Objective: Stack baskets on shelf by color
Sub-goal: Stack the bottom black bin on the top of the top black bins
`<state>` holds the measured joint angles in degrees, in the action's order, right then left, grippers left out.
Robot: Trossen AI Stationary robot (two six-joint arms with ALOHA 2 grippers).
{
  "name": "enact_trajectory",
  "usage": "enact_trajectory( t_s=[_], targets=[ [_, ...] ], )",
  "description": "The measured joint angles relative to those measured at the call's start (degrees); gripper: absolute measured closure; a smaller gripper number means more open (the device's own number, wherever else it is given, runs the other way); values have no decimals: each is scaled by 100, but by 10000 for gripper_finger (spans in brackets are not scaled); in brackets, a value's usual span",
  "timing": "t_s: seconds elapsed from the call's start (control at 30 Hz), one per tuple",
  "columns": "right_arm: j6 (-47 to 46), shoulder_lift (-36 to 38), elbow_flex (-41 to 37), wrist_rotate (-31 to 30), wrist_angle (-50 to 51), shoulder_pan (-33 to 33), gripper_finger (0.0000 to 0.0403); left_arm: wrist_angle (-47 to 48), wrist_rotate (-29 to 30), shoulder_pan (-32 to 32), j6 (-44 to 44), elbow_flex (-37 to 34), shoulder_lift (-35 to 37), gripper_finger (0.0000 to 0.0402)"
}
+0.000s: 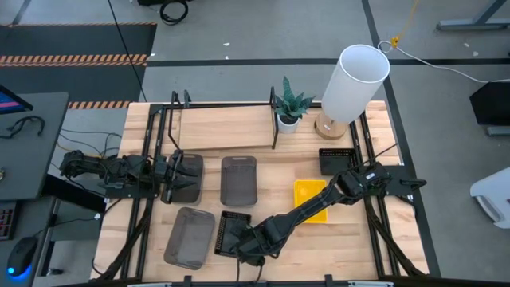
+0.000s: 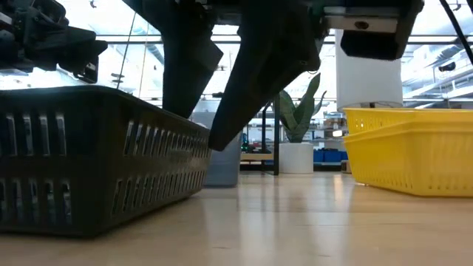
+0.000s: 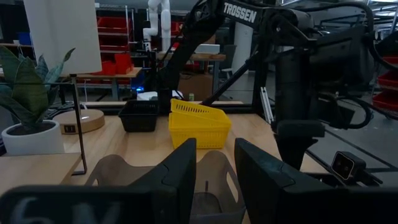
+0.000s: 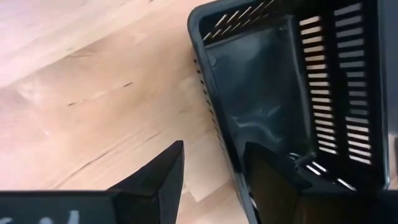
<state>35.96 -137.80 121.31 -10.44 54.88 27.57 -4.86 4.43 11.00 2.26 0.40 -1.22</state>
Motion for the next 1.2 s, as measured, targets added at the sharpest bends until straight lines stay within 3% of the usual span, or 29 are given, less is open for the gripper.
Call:
enact_trajectory(
  t_s=[0.4,0.77,1.03,1.2],
  targets=[
    [1551,3,-673,-42,-1040,-59,277,0,-1,-1,1,0,0,285],
    [1673,7,-749,11,-1029,-40,394,0,-1,0,0,0,1,285],
    [1294,82,-587,-41,-767,169,397,0,-1,1,0,0,1,285],
    [1001,523,-432,-491,-640,313,398,0,0,-1,2,0,-1,285]
  ],
)
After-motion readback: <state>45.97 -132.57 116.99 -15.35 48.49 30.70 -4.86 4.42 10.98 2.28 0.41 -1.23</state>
